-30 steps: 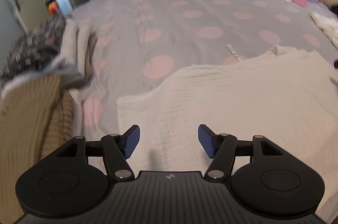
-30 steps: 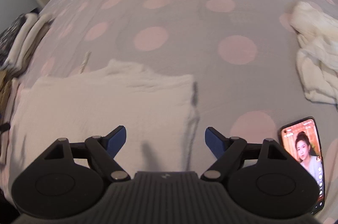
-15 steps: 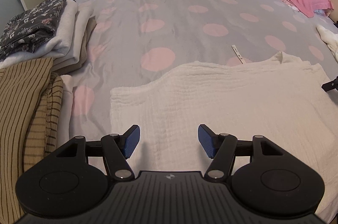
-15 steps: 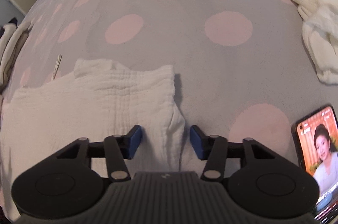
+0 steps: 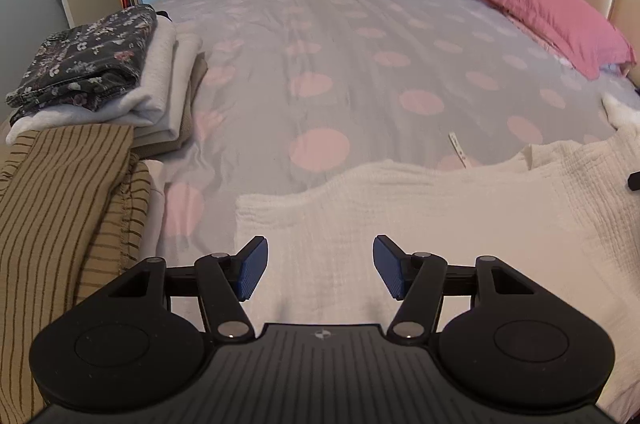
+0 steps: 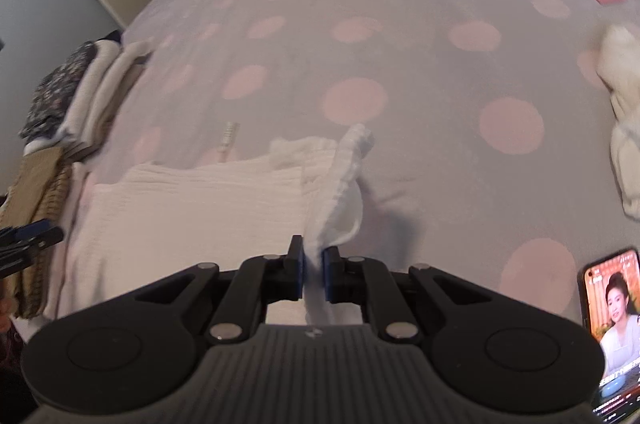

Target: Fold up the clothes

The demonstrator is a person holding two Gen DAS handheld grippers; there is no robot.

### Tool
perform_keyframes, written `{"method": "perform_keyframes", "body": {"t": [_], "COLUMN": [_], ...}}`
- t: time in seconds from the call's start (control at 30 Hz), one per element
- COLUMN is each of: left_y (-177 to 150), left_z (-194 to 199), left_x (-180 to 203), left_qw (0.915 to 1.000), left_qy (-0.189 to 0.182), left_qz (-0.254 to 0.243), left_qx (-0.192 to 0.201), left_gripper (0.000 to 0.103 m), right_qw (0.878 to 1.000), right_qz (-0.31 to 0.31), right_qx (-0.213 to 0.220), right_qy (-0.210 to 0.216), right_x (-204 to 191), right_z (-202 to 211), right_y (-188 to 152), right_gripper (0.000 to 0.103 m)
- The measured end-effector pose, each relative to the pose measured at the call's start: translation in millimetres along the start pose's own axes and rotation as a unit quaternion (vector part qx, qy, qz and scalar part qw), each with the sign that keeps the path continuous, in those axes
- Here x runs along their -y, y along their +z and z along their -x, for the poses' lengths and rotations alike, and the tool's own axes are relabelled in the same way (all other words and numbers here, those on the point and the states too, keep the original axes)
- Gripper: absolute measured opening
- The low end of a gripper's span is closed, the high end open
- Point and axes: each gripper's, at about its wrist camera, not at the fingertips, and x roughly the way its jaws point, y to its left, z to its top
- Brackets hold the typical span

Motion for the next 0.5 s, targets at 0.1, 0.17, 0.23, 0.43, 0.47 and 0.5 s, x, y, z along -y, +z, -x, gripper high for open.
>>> {"method": "perform_keyframes", "body": {"t": [0.1, 0.17, 0.23, 0.43, 0.47, 0.5], "left_y": [1.5, 2.6, 3.7, 7.7, 8.1, 8.4], "left_z": [7.0, 12.3, 17.7, 31.6, 31.9, 32.1], "left_x": [-4.0, -6.8, -9.6, -16.7, -18.1, -19.6], "left_qw": [0.9999, 0.9997, 0.9995, 0.9993, 0.9994, 0.9995], "left_qy": [-0.006, -0.011, -0.016, -0.01, -0.003, 0.005], "left_qz": [0.008, 0.012, 0.017, 0.001, -0.006, -0.012], "left_qx": [0.009, 0.016, 0.023, 0.037, 0.033, 0.029], "left_gripper": [0.054, 0.054, 0.054, 0.054, 0.054, 0.054], "right_qw": [1.0, 0.999, 0.998, 0.991, 0.99, 0.988], "right_qz": [0.017, 0.029, 0.042, 0.079, 0.085, 0.091], "right_qx": [-0.024, -0.037, -0.048, -0.083, -0.089, -0.095], "right_qy": [0.006, 0.017, 0.029, 0.065, 0.071, 0.076], "right_x": [-30.1, -54.4, -79.2, -153.8, -166.3, -178.7], "right_z": [9.2, 5.7, 1.0, -13.2, -15.5, -17.9], "right_y": [7.2, 12.4, 17.6, 33.3, 36.0, 38.6], "right_gripper": [0.011, 0.011, 0.011, 0.011, 0.011, 0.01]}}
